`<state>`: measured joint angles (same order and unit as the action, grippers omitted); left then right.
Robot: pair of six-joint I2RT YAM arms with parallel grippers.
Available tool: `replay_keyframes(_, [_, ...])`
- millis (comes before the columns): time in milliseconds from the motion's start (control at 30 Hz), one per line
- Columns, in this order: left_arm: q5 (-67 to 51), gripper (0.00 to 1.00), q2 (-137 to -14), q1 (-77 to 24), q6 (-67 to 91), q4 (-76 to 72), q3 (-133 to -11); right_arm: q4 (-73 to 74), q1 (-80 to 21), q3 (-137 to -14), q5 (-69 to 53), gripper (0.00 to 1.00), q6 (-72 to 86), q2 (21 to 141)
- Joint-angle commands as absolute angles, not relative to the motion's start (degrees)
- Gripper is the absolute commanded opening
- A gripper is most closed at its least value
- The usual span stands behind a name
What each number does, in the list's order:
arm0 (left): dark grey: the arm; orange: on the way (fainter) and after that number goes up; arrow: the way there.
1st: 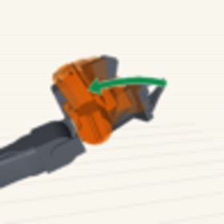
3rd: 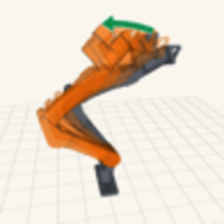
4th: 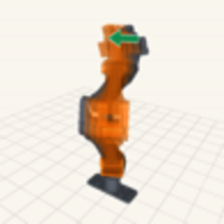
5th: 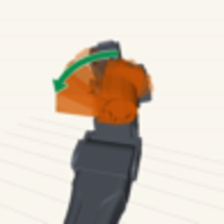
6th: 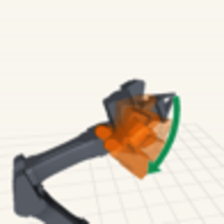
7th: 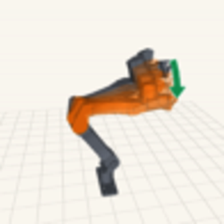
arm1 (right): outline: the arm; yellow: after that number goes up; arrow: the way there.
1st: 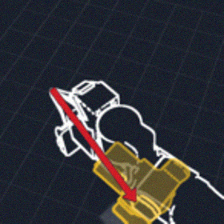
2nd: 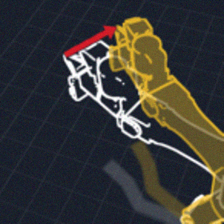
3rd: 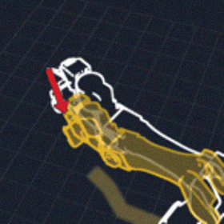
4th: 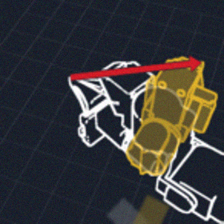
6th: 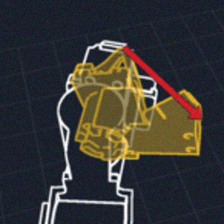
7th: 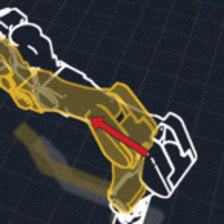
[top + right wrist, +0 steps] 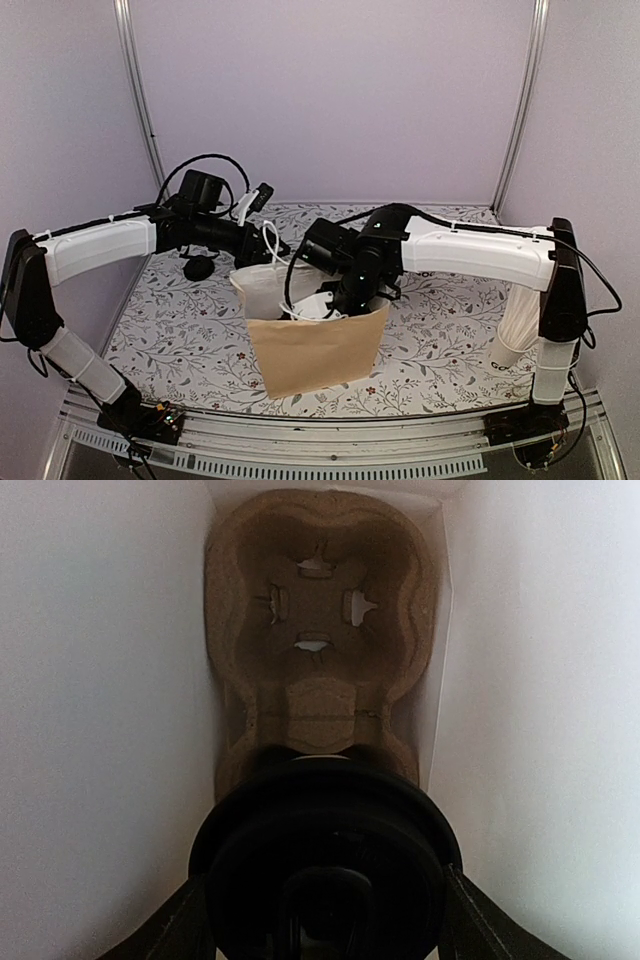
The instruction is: Pack the takeout coffee
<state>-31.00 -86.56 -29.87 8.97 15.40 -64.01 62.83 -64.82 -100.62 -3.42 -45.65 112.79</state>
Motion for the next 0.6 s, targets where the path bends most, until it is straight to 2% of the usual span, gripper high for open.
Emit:
replay_keyframes(0, [-31.46,0.75,-85.45,-29.10,8.12,15.95,-63.61,67.40,-64.78,-97.22,2.56,0.59,-44.53,121.42])
replay_keyframes(367, [-31.50,0.75,-85.95,-28.90,8.07,15.85,-63.87,62.33,-65.13,-92.26,6.72,0.61,-44.47,119.87])
replay_keyframes(567, [-31.30,0.75,-85.31,-28.86,8.08,16.42,-63.66,62.18,-65.13,-94.32,4.88,0.67,-44.85,117.93])
